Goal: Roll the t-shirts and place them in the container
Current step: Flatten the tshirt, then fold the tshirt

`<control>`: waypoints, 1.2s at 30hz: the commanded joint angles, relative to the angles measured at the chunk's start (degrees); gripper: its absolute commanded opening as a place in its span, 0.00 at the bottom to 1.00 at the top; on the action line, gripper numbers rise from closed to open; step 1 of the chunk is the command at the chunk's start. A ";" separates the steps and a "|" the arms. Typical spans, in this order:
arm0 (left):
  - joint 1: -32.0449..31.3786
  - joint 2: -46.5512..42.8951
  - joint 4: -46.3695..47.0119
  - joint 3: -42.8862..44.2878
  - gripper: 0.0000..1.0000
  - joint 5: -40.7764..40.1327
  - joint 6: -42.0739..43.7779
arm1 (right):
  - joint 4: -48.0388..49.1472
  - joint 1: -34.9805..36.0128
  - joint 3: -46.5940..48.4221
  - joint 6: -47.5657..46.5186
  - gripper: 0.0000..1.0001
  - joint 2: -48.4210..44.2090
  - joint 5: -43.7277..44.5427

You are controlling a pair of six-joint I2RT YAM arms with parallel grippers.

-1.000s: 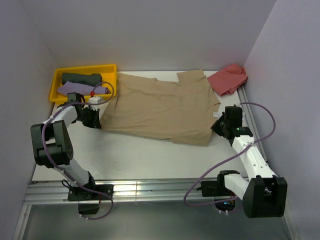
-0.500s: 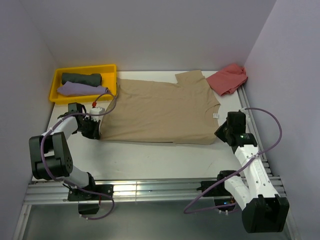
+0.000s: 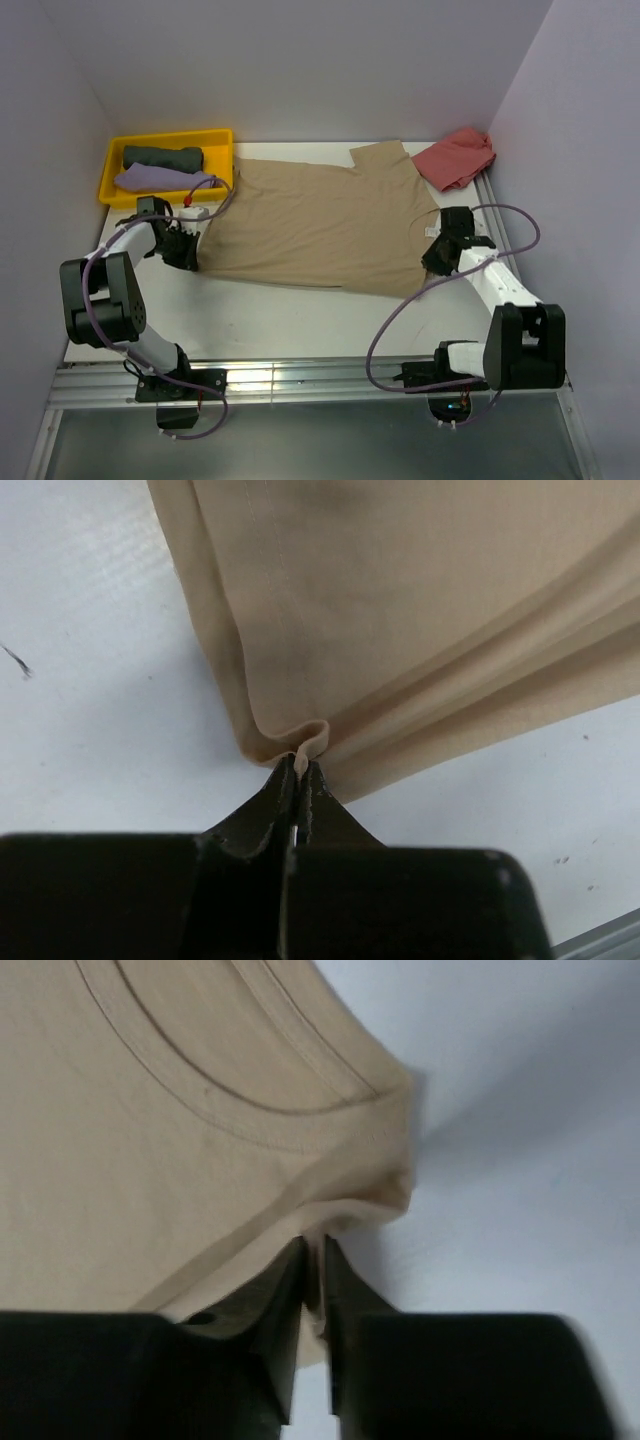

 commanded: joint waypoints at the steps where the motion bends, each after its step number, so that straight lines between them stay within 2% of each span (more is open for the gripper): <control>1: -0.79 1.13 -0.26 3.38 0.00 -0.60 -0.91 | 4.53 -0.39 4.96 -1.84 0.24 3.57 0.84; 2: -0.97 1.39 -0.35 3.65 0.00 -0.69 -1.00 | 4.18 -0.39 5.49 -1.75 0.42 3.76 0.76; 5: -1.41 1.57 -0.26 4.09 0.00 -0.51 -1.44 | 3.21 -0.30 5.32 -0.61 0.62 0.44 0.58; 6: -1.67 1.57 -0.35 4.27 0.00 -0.51 -1.62 | 2.95 -0.30 4.28 -0.17 0.64 -0.97 0.58; 8: -1.85 1.74 -0.35 4.36 0.00 -0.34 -1.88 | 1.81 -0.30 3.13 1.14 0.65 -5.28 0.23; 13: -2.46 1.74 -0.35 4.71 0.00 -0.69 -2.06 | -1.70 1.54 -1.62 4.31 0.58 -14.58 0.31; 16: -2.73 1.66 -0.44 4.97 0.00 -0.60 -2.24 | -3.38 5.05 -3.90 7.29 0.49 -18.63 1.46; 20: -3.08 1.74 -0.70 5.41 0.00 -0.25 -2.76 | -5.40 9.62 -5.66 9.76 0.40 -18.83 3.65; 23: -3.52 1.48 -0.87 5.59 0.00 -0.07 -2.94 | -6.54 13.22 -7.07 11.61 0.40 -16.37 5.76; 25: -3.70 1.30 -0.96 5.59 0.00 0.10 -3.03 | -6.28 14.54 -7.86 12.14 0.45 -15.57 5.94; 31: -3.96 0.86 -1.23 5.76 0.00 -0.25 -2.85 | -6.10 14.99 -9.88 12.49 0.56 -13.73 6.64; 36: -3.96 1.21 -1.40 5.85 0.00 -0.34 -2.85 | -5.49 14.90 -11.29 12.75 0.57 -13.73 6.47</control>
